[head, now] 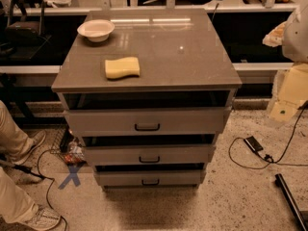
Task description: Open top drawer
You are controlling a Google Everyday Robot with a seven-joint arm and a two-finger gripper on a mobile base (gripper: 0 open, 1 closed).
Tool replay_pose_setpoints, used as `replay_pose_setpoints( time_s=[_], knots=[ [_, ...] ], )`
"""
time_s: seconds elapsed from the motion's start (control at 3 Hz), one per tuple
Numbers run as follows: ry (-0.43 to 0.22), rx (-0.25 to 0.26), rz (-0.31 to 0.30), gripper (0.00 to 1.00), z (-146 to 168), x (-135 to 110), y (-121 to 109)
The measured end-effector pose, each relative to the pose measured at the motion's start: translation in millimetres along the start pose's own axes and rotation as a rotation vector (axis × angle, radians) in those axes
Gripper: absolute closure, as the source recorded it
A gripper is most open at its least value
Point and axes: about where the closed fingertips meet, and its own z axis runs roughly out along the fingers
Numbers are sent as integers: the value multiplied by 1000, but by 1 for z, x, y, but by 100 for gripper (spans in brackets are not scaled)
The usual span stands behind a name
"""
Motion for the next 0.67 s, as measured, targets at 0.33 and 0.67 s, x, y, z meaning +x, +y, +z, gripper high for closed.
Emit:
replay_pose_setpoints(
  time_s=[0.33, 0.67],
  knots=[
    [0, 0, 0, 0, 0, 0, 0],
    [-17, -15, -3, 0, 17, 3, 1]
  ],
)
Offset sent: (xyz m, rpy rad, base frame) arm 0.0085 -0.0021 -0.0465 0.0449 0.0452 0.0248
